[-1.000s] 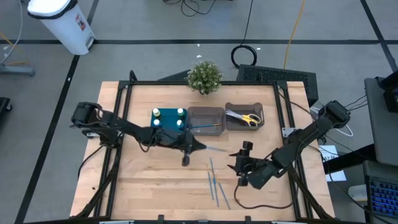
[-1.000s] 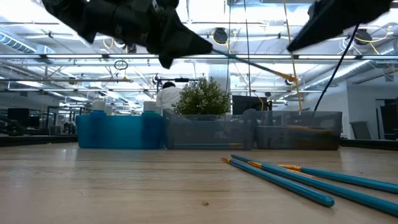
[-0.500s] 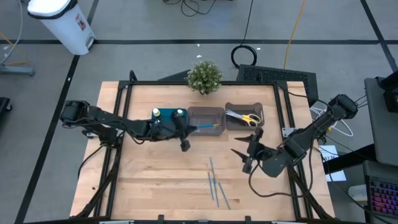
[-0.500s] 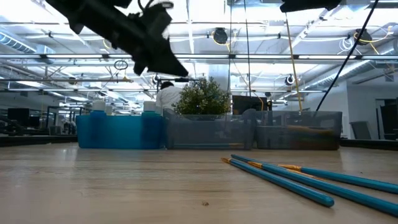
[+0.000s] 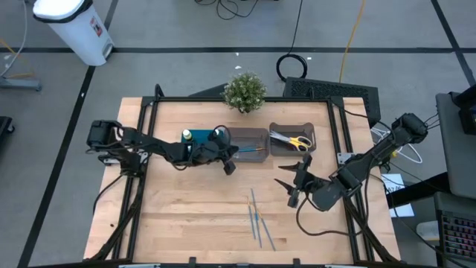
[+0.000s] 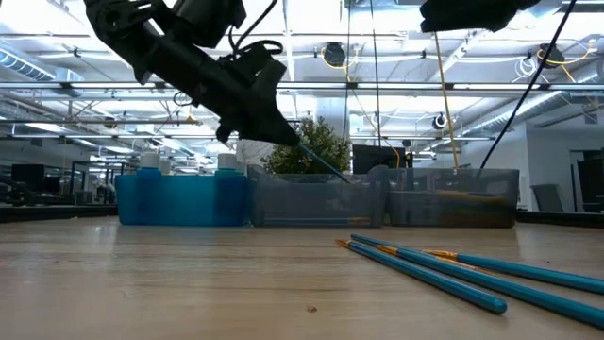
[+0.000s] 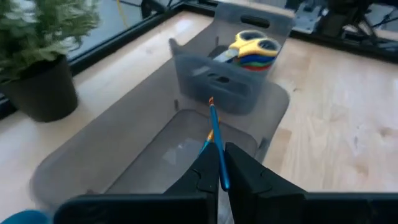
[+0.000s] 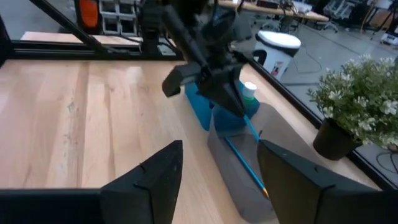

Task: Pick & Place Paint Supplies
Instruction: Put the paint brush into the left black bin

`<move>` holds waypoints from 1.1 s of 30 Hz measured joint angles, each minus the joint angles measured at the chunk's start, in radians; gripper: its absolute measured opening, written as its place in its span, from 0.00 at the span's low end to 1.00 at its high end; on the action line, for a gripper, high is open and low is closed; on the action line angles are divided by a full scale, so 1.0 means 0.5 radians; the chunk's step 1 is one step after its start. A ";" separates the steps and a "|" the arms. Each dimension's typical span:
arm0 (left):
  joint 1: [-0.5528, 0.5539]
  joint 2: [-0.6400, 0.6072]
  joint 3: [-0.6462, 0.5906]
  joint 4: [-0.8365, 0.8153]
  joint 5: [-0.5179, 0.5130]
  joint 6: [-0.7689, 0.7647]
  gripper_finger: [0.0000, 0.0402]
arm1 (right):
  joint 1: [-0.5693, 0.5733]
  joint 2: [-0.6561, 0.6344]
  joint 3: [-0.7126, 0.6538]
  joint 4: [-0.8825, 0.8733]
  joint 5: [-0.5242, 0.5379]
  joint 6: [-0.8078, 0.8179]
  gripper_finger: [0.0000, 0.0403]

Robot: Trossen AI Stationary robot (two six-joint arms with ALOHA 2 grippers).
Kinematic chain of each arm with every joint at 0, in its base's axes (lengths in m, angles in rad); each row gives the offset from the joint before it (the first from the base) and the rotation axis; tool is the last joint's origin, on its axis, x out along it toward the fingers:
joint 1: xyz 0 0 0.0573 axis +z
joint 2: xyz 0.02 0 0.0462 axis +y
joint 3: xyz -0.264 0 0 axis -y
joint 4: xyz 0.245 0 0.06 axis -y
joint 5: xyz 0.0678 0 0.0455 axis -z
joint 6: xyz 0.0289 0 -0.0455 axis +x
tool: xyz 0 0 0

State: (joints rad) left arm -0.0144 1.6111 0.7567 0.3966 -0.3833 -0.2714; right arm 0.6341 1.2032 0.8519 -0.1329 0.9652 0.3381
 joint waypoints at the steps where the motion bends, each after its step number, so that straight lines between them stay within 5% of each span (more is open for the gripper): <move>1: 0.010 0.014 0.001 0.020 0.032 0.000 0.05 | -0.001 0.000 -0.007 0.038 -0.001 -0.032 0.49; 12: 0.031 0.081 -0.001 0.056 0.093 -0.040 0.03 | -0.001 0.000 -0.074 0.360 -0.003 -0.237 0.49; 20: 0.033 0.188 0.000 0.196 0.087 -0.038 0.16 | -0.001 0.000 -0.075 0.368 -0.004 -0.238 0.48; 33: 0.031 0.187 0.000 0.270 0.086 -0.040 0.18 | -0.001 0.000 -0.075 0.365 -0.006 -0.237 0.49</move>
State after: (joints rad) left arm 0.0014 1.7046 0.7567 0.5314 -0.3405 -0.2913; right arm 0.6334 1.2032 0.8143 0.0494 0.9623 0.2195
